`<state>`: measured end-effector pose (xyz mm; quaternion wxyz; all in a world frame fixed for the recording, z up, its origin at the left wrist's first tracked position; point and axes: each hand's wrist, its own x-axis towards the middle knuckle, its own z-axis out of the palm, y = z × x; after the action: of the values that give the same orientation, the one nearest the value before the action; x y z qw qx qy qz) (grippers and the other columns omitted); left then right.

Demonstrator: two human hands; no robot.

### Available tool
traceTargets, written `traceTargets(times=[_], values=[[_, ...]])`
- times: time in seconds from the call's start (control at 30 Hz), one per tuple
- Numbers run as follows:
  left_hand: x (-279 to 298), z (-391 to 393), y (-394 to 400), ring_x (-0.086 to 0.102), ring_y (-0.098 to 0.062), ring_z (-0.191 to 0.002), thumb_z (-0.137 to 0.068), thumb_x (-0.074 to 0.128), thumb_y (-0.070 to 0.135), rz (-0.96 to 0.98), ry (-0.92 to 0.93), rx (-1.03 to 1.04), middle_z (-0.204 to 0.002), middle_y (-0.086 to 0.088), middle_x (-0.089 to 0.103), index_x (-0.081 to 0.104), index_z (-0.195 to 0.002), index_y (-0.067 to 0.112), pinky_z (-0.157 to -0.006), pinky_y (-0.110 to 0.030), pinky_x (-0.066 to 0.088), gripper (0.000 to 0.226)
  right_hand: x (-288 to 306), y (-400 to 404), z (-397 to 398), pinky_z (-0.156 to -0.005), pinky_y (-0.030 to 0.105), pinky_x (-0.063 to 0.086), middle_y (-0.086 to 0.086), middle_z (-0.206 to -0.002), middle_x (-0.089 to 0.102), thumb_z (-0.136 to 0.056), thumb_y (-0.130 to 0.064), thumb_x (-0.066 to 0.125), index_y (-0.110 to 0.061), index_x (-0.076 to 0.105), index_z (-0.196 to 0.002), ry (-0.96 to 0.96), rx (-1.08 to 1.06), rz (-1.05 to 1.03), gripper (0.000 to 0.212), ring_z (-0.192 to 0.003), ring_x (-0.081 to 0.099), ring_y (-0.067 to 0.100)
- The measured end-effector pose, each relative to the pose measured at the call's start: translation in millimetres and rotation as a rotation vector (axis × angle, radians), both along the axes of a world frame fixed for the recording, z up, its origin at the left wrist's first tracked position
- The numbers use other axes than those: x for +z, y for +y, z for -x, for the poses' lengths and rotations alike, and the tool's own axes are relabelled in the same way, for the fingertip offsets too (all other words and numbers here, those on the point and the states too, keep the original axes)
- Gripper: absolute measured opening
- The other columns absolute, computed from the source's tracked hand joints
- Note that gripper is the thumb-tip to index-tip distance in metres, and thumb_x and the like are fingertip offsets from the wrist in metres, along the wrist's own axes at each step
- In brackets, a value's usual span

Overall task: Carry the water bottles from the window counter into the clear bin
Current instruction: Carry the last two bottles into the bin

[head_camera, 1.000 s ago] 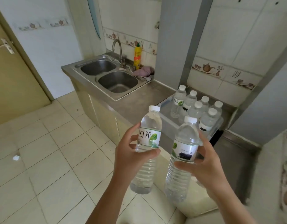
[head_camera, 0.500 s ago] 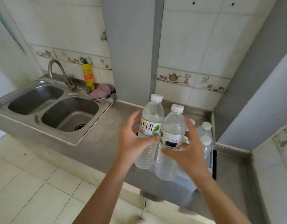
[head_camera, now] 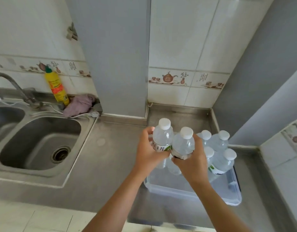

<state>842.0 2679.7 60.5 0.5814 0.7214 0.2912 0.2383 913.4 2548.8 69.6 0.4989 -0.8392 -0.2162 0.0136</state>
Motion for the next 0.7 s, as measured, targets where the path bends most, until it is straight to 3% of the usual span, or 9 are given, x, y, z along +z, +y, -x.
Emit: traceTargets(times=[0.13,0.3,0.47,0.6,0.7], values=[[-14.8,-8.4,11.3,0.062,-0.006,-0.107,-0.054,0.094,0.035,-0.072,0.052,-0.086,-0.120,0.015,0.060,0.047,-0.119,0.036,-0.089,-0.026,0.051,0.080,-11.4,4.6,-5.8,-0.079,0.028,0.042,-0.008,-0.111,0.057,-0.058,-0.009,0.087,-0.021,0.044,-0.126,0.040,-0.064,0.031,0.081,-0.099,0.053,0.014],[-23.9,-7.3,19.4,0.055,0.006,-0.103,-0.055,0.095,0.039,-0.177,0.115,-0.135,-0.112,0.025,0.058,0.049,-0.118,0.034,-0.080,-0.007,0.042,0.079,-25.0,5.5,-5.6,-0.074,0.031,0.047,-0.005,-0.104,0.059,-0.058,-0.004,0.085,-0.021,0.043,-0.124,0.108,-0.064,0.048,0.080,-0.093,0.056,0.018],[-38.3,-4.5,21.7,0.057,-0.008,-0.107,-0.054,0.095,0.032,-0.163,0.171,-0.166,-0.116,0.013,0.061,0.050,-0.124,0.028,-0.085,-0.019,0.044,0.083,-32.2,5.1,-3.3,-0.071,0.019,0.040,-0.009,-0.097,0.055,-0.058,-0.001,0.085,-0.028,0.042,-0.112,0.102,-0.045,0.081,0.074,-0.090,0.055,0.017],[-46.8,-2.3,25.5,0.057,-0.006,-0.108,-0.054,0.095,0.024,-0.151,0.190,-0.205,-0.113,0.016,0.060,0.039,-0.117,0.039,-0.082,-0.009,0.040,0.085,-34.8,4.5,-1.9,-0.075,0.010,0.035,-0.011,-0.100,0.055,-0.057,-0.003,0.087,-0.032,0.041,-0.109,0.077,-0.032,0.048,0.075,-0.094,0.053,0.013],[-50.7,-1.3,27.1,0.058,-0.009,-0.108,-0.052,0.096,0.025,-0.201,0.206,-0.233,-0.110,0.016,0.060,0.037,-0.118,0.037,-0.083,-0.018,0.044,0.088,-39.2,1.4,-1.0,-0.079,0.006,0.039,-0.011,-0.104,0.056,-0.058,-0.005,0.088,-0.032,0.043,-0.112,0.039,-0.023,0.036,0.076,-0.096,0.053,0.011]])
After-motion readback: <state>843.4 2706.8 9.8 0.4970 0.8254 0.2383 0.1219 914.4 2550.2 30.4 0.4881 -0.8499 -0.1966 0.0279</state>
